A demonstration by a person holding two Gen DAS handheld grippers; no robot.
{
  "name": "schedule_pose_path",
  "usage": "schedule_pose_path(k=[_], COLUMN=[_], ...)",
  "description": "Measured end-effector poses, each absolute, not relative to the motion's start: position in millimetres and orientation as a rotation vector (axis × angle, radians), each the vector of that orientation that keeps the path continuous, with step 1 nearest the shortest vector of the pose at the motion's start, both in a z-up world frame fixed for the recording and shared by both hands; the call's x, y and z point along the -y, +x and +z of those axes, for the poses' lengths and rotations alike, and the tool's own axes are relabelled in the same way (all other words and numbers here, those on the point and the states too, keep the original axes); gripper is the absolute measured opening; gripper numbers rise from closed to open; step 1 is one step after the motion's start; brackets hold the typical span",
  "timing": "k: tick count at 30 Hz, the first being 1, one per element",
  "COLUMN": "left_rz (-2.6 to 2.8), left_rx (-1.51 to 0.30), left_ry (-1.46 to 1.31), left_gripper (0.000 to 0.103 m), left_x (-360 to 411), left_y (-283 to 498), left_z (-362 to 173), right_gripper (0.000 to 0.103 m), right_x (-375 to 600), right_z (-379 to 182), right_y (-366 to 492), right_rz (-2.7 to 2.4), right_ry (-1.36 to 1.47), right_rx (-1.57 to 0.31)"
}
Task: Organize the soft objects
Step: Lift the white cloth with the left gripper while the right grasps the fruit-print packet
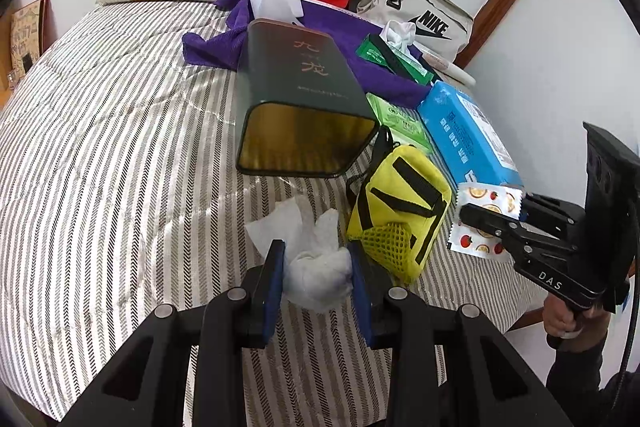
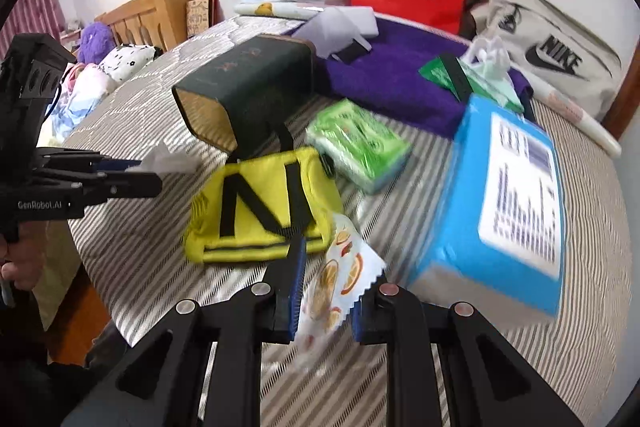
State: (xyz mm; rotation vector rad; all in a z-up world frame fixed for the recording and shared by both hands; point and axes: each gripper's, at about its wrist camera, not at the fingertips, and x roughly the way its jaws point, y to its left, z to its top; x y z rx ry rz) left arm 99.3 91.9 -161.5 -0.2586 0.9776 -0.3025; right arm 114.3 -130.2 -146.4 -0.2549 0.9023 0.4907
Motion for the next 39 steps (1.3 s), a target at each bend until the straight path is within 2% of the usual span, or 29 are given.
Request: schedule_pose_path(k=[5,23,39], left_rz=[-0.281,-0.216,-0.212], left_rx=[-0.969,-0.966,-0.889], left_ry=[-0.231,-0.196,-0.217], left_gripper=[0.029,0.029,0.029], left_x=[-88,-83,-80], left_y=[95,92,97], left_z=[-161,-168,-109], right_gripper=[0.005,0.004,0.004], right_x=[147,213,220], right_z=[-148,-165,-119], right_y=[96,67,70], right_rz=[0.483,0.349,0.378], right_ry=[-0.211,-0.005,0.001], right_rx=[-0.893,-0.883,-0.818])
